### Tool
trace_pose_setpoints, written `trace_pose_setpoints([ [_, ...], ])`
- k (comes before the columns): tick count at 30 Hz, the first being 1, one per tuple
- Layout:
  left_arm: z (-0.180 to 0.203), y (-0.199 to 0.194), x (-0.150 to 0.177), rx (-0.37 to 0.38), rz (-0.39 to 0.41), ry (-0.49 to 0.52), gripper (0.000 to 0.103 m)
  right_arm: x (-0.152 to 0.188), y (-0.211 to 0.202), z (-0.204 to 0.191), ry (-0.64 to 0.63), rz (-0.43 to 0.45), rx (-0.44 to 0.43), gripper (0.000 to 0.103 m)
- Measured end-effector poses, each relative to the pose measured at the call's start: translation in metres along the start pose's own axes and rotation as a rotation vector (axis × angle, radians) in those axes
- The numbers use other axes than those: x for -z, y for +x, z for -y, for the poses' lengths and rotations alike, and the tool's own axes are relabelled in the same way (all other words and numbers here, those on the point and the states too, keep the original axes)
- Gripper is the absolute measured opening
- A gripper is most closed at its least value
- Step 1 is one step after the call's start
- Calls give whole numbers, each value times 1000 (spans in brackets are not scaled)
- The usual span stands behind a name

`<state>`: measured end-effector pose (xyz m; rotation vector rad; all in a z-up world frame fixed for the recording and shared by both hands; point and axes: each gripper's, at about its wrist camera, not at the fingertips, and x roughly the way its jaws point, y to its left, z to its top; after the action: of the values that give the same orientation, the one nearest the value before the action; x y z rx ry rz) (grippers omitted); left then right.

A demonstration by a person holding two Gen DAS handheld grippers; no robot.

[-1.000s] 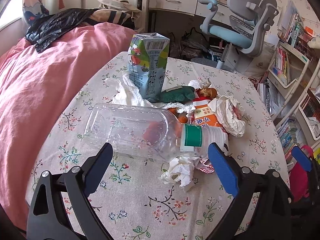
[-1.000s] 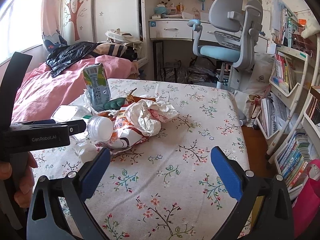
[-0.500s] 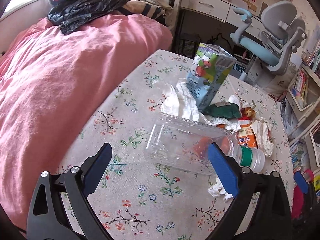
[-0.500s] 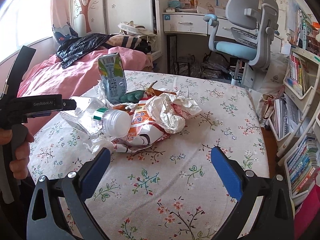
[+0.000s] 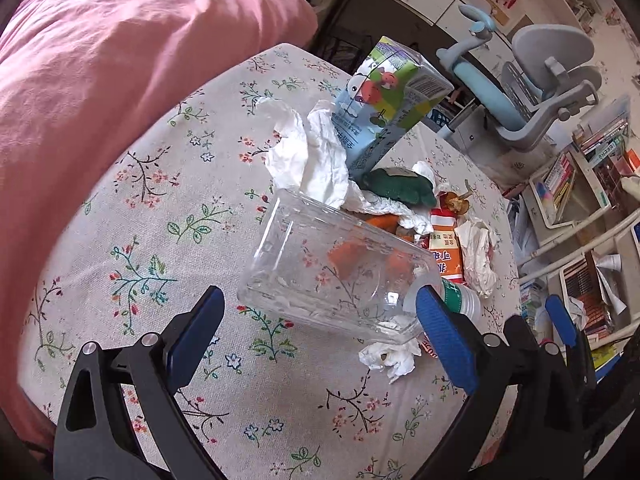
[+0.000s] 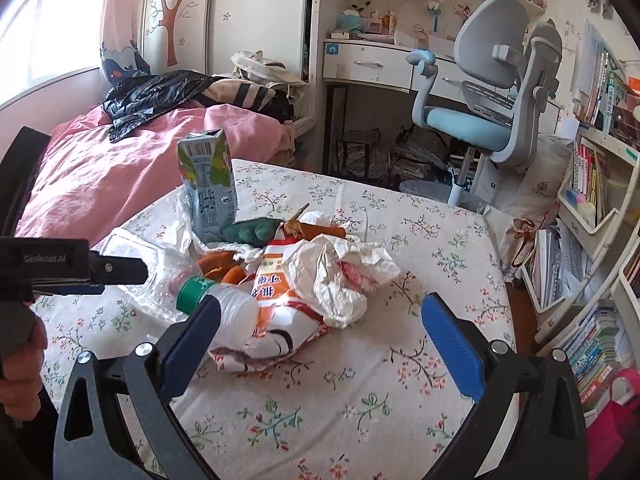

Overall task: Collect trash
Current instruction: 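Reach the left gripper toward the clear plastic bottle lying on the table, then grasp the bottle with the left gripper while the right gripper grasps the snack bag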

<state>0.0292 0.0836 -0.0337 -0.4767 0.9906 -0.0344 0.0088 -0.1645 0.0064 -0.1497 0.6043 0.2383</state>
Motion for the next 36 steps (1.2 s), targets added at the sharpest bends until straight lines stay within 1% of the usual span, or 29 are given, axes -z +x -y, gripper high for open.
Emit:
trace_pose_setpoints([
  [3,1,0,-2,20,-17,5,93,-5,23,0,-7,-60,17,97],
  [5,2,0,-2,28,-25,14,93,-6,35,1,2,-99,-1,97],
  [7,2,0,-4,11,-15,15,93,-4,40,0,0,-130,-31,97],
  [10,-4,-6,-8,-12,14,-7,93,-1,37,-4,-13,-167,-96,97],
  [15,-12,-11,-11,-61,46,-36,93,14,22,-27,-102,-219,-223,97],
  [16,-13,-11,-10,-61,41,-34,93,18,18,-34,-120,-226,-259,97],
  [17,-11,-9,-9,-49,25,-30,93,20,15,-39,-130,-222,-278,97],
  [18,-8,-6,-8,-40,3,-20,93,22,11,-45,-147,-216,-286,97],
  [20,2,1,-3,-56,-22,29,93,24,5,-55,-188,-203,-285,97],
  [21,6,3,0,-67,-29,52,90,25,3,-57,-205,-199,-275,97],
  [22,9,6,1,-77,-38,73,80,26,3,-56,-211,-199,-265,97],
  [23,11,7,2,-75,-37,87,75,28,1,-54,-211,-201,-256,97],
  [25,11,6,2,-66,-18,91,72,29,3,-47,-182,-213,-253,97],
  [29,16,3,3,-40,2,117,64,34,9,-23,-66,-255,-257,97],
  [31,20,3,4,-21,0,132,63,33,11,-13,-1,-274,-269,97],
  [33,22,3,5,-20,2,146,62,33,15,-6,51,-292,-279,97],
  [36,23,5,4,-34,7,156,63,31,15,-5,68,-277,-266,96],
])
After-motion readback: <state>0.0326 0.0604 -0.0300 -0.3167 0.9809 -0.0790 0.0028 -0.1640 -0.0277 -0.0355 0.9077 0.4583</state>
